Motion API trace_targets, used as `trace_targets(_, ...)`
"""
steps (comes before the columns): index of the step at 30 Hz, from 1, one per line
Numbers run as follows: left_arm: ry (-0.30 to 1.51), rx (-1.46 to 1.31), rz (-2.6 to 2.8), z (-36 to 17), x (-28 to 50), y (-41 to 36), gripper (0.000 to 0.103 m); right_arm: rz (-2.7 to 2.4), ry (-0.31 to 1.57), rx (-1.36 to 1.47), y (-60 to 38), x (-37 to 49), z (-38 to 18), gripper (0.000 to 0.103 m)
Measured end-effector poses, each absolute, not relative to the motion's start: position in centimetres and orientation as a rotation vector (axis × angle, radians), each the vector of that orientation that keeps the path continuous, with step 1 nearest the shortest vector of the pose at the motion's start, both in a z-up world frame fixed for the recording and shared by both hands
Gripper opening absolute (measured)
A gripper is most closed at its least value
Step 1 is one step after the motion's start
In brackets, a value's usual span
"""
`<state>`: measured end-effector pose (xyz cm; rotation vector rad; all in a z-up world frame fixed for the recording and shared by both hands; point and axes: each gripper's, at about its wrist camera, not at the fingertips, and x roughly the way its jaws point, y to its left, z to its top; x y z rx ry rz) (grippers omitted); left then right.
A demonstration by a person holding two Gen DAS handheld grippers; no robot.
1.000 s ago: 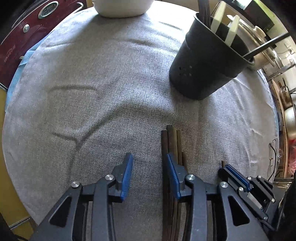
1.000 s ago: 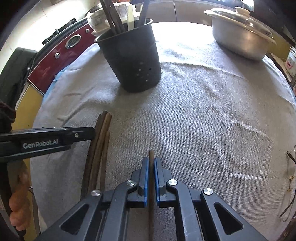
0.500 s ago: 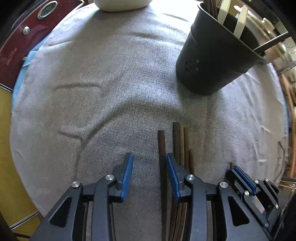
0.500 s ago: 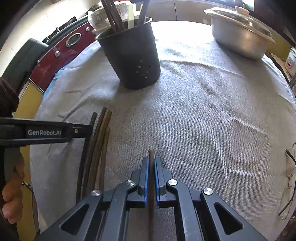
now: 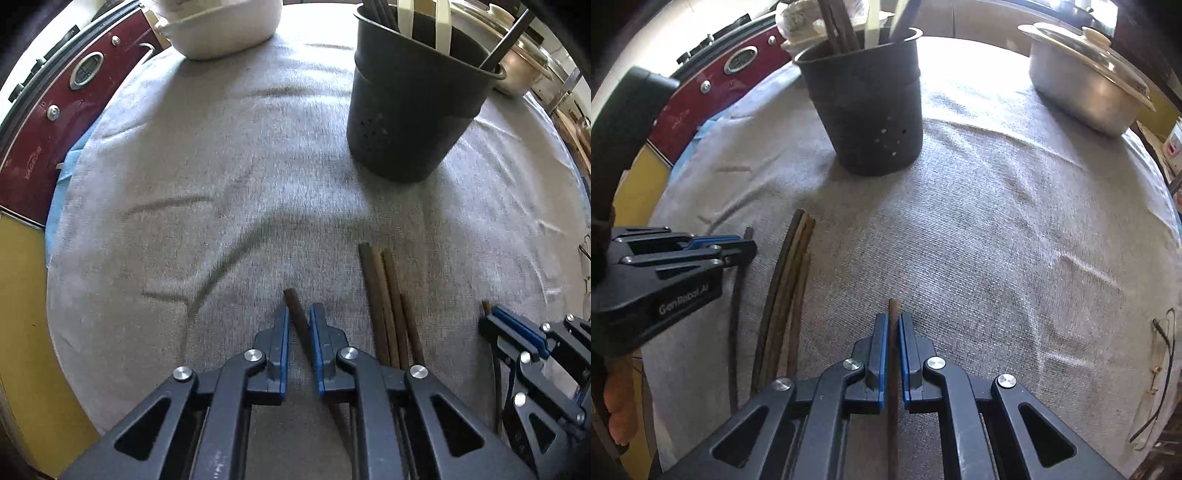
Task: Organize utensils
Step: 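Grasp a dark chopstick with the right tool while the left tool grasps another chopstick, then lift and carry both chopsticks with both tools over the holder cup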
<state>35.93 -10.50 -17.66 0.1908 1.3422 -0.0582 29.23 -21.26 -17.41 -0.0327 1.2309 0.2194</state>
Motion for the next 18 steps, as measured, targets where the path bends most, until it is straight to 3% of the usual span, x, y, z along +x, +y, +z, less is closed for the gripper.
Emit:
trace_targets(8,1.260,0.128,-0.126,-16.6,33.3,-8.8,0.006,0.229,1.205,0.000,-21.4,28.6,-17.3,0.006)
trace_targets(18,1.079,-0.124,-0.136,-10.4,30.2,-3.7,0.006,0.200,0.985,0.105,-21.9,26.7,-12.4,0.006)
